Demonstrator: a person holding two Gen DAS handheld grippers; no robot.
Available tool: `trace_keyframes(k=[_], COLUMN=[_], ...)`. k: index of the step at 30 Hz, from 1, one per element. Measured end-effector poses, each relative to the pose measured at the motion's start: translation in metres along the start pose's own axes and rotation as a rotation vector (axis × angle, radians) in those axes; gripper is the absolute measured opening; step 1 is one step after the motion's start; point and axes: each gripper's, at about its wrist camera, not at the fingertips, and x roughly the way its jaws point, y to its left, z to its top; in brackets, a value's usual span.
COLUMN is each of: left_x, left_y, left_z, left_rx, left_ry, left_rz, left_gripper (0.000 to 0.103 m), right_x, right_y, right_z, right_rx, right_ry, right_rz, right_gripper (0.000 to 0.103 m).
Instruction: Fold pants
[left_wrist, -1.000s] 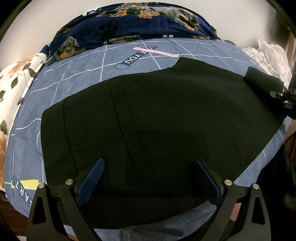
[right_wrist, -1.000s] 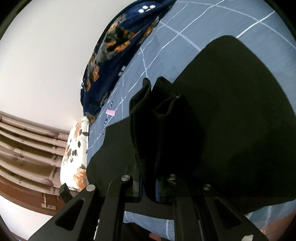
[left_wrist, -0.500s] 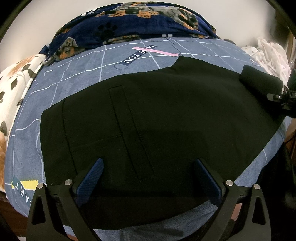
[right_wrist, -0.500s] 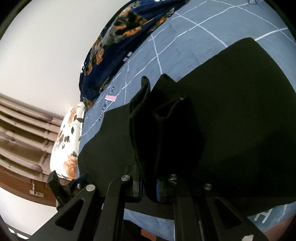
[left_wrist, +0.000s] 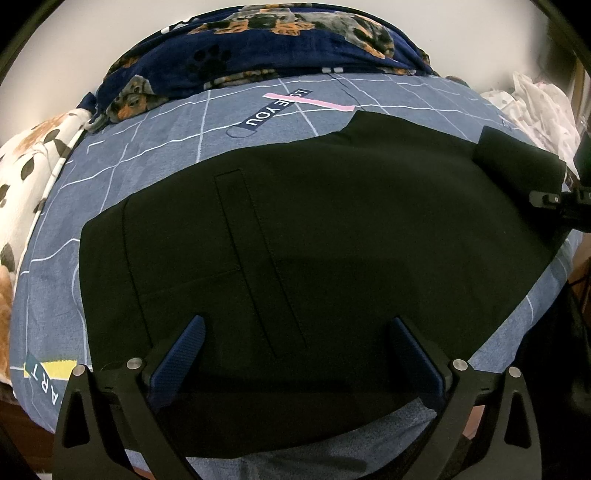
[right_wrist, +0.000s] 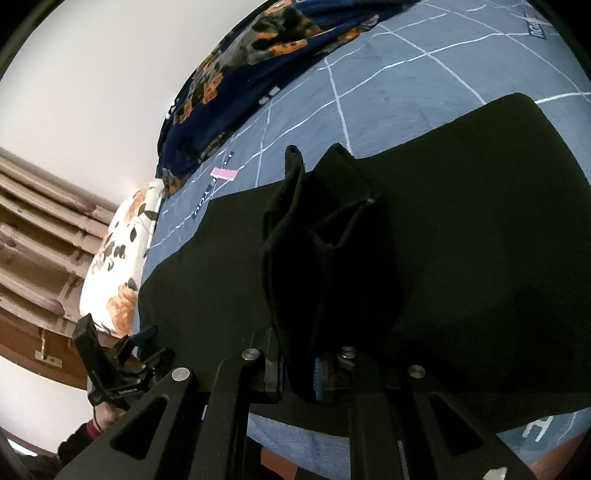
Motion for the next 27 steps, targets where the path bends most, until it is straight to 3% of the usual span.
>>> trace_keyframes(k=[16, 27], left_x=[0.000, 0.000], left_y=[-0.001, -0.001], left_z=[0.000, 0.000], left_rx=[0.001, 0.004], left_ry=[0.001, 0.001], left_rz=[0.001, 0.001], left_gripper=[0.102, 0.102], right_x=[0.009, 0.011], right_y=[0.017, 0.018], right_z=[-0.007, -0.008], right_rx=[-0.080, -0.077], right_ry=[0.029, 0.043], right_rz=[-0.015, 0.008], right_gripper=[0.014, 0.024])
